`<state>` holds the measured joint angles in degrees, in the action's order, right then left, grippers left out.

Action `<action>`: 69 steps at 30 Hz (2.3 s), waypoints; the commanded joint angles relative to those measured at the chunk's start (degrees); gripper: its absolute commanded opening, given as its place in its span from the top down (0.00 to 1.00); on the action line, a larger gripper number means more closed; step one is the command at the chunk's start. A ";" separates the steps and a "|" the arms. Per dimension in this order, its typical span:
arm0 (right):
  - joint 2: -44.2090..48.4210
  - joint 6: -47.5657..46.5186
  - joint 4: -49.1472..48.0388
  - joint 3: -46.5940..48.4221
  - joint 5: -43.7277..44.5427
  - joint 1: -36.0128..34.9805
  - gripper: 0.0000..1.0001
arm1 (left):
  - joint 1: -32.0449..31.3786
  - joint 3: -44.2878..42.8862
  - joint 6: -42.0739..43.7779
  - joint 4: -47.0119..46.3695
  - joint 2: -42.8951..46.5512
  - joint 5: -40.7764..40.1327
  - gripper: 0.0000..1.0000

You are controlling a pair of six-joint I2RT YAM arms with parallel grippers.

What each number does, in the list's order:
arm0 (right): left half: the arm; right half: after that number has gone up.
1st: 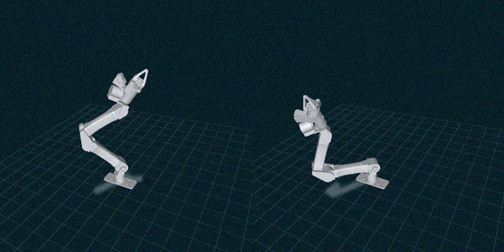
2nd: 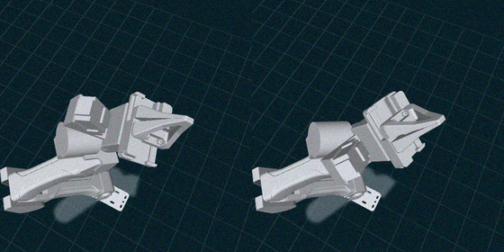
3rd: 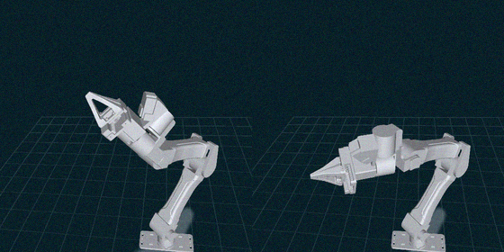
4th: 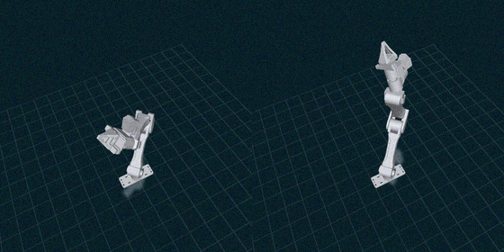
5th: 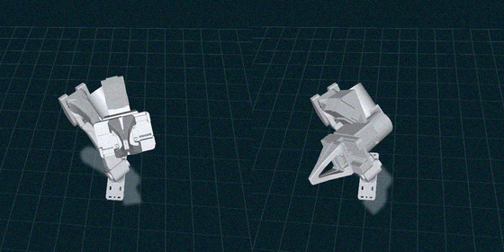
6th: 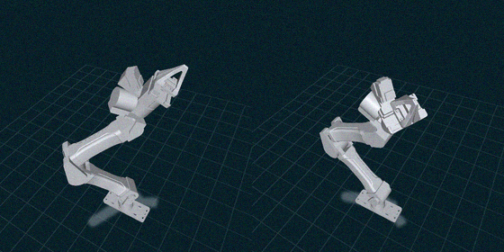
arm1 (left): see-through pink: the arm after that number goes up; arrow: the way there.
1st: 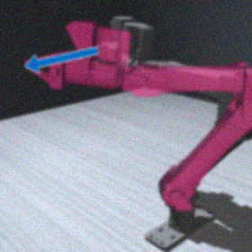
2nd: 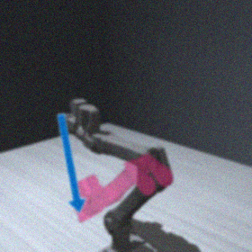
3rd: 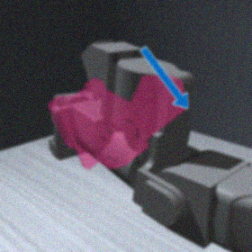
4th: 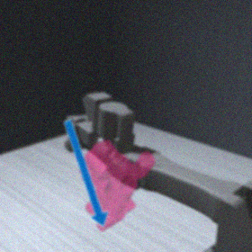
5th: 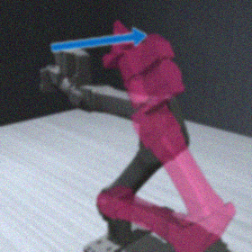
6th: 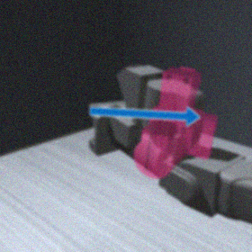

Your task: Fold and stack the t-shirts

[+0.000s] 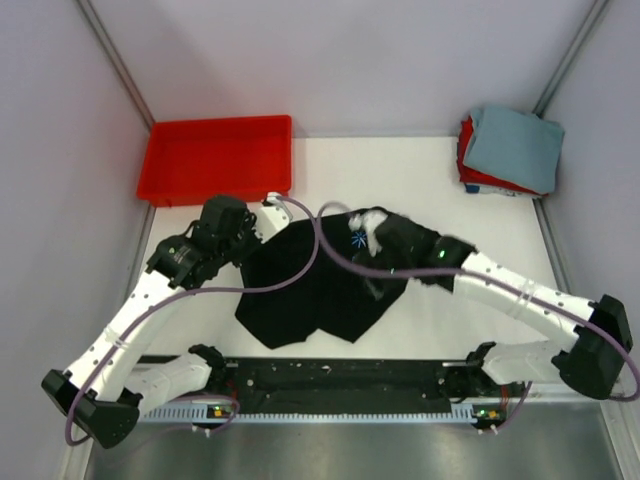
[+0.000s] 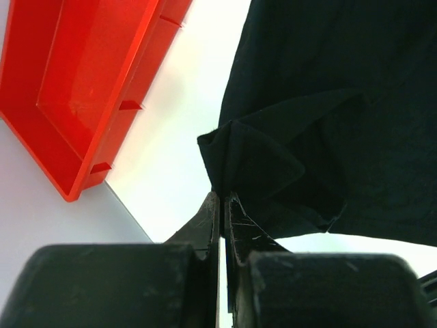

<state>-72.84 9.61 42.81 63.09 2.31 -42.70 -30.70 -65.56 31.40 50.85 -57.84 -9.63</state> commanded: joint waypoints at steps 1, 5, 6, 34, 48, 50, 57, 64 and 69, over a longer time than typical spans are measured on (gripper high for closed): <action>2.26 -0.55 -10.61 -12.18 -0.19 -18.01 0.35 | 0.64 0.26 -1.16 -3.30 1.42 -0.39 1.00; -2.47 0.76 -19.84 -17.64 1.30 -22.95 0.34 | 1.17 0.87 -1.43 -3.39 1.95 -0.48 1.00; -3.96 0.94 -22.91 -18.78 1.47 -23.48 0.34 | 1.34 1.13 -1.34 -3.56 2.21 -0.22 1.00; 28.36 -9.25 -1.06 16.94 24.33 -5.11 1.00 | 2.57 -24.60 8.59 2.58 1.67 -8.75 1.00; 17.82 -13.73 16.61 55.81 10.00 -5.12 1.00 | 2.49 -41.84 11.58 22.37 14.25 16.84 1.00; 15.89 -15.66 16.43 57.58 12.79 -5.20 1.00 | 2.57 -40.97 11.06 20.70 13.20 14.74 1.00; 4.04 -24.12 13.19 55.83 25.95 4.41 1.00 | 2.57 -30.27 8.59 -1.50 1.43 -14.09 1.00; -8.97 -21.20 -5.43 38.88 7.01 22.92 1.00 | 3.10 -17.52 0.25 -13.81 -10.08 -2.51 1.00; -20.75 -21.82 -11.17 41.49 9.63 24.94 1.00 | 3.28 -12.75 0.07 -26.41 -20.19 -3.12 1.00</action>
<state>-91.74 -10.92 40.95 100.79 10.63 -19.38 -27.83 -77.95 33.52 39.00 -75.40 -12.51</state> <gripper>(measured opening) 0.021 0.012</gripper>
